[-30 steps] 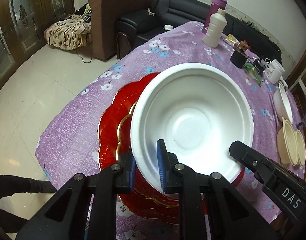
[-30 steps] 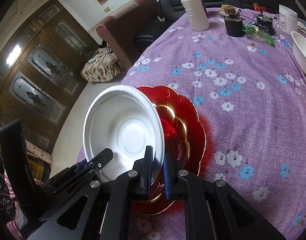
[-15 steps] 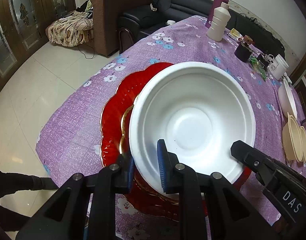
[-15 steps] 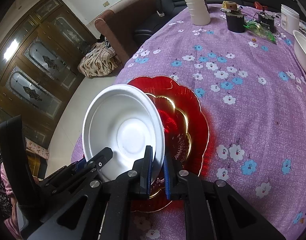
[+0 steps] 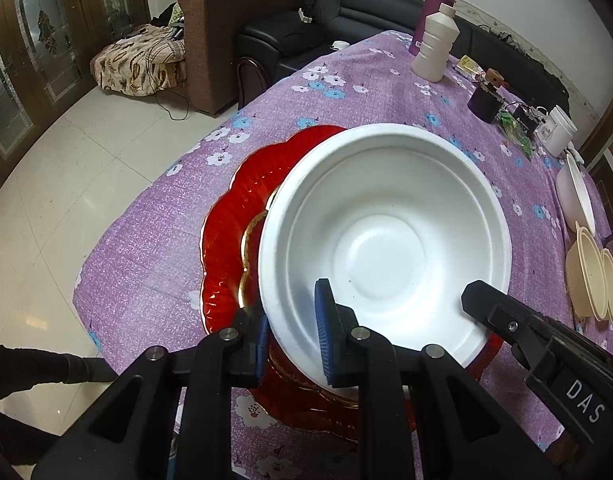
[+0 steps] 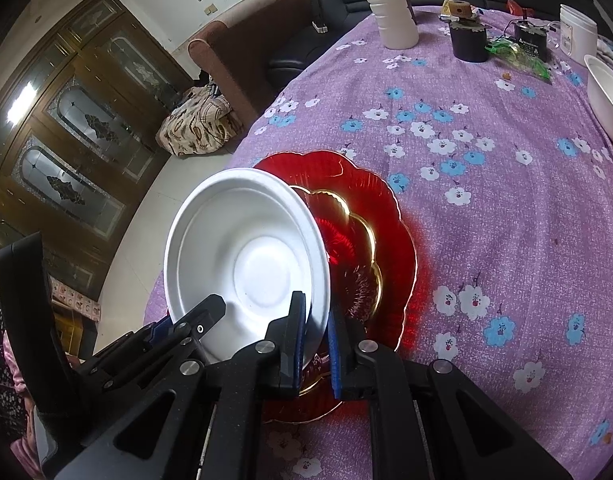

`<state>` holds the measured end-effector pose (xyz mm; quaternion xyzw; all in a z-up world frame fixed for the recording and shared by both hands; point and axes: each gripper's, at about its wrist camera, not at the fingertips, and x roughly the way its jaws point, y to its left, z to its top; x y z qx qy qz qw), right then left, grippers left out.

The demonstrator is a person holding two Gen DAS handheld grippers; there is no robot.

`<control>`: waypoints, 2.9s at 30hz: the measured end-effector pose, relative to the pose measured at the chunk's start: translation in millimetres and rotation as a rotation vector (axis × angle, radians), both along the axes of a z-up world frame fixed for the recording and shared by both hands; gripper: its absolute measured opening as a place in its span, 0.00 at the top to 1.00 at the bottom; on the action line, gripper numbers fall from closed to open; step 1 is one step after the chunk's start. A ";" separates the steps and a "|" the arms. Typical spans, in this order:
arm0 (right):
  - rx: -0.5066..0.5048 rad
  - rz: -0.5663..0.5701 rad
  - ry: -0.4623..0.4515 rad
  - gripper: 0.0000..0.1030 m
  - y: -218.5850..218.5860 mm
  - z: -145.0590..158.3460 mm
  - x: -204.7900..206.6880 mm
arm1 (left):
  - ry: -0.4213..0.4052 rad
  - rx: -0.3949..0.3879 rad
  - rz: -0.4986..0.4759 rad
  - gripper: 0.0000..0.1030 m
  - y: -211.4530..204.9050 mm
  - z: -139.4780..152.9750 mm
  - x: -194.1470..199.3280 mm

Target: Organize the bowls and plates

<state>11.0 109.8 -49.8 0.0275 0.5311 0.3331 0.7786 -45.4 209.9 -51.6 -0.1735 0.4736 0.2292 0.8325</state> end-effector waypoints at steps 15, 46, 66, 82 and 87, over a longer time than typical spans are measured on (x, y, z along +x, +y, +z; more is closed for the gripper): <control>0.000 0.005 0.030 0.91 -1.6 -10.7 2.5 | 0.025 -0.001 0.023 0.83 -2.2 -7.0 2.3; 0.037 -0.046 0.013 0.79 -14.4 -2.8 8.0 | -0.061 -0.006 0.063 0.41 -0.7 13.4 -4.7; 0.217 -0.302 -0.020 0.39 -166.9 37.2 26.9 | -0.203 -0.067 -0.150 0.25 -89.1 63.3 52.3; 0.188 -0.675 0.019 0.37 -339.9 17.5 73.3 | -0.044 -0.041 -0.439 0.25 -242.0 28.7 156.9; 0.179 -0.701 0.038 0.37 -350.3 5.7 91.6 | -0.027 -0.032 -0.441 0.25 -259.9 15.7 174.4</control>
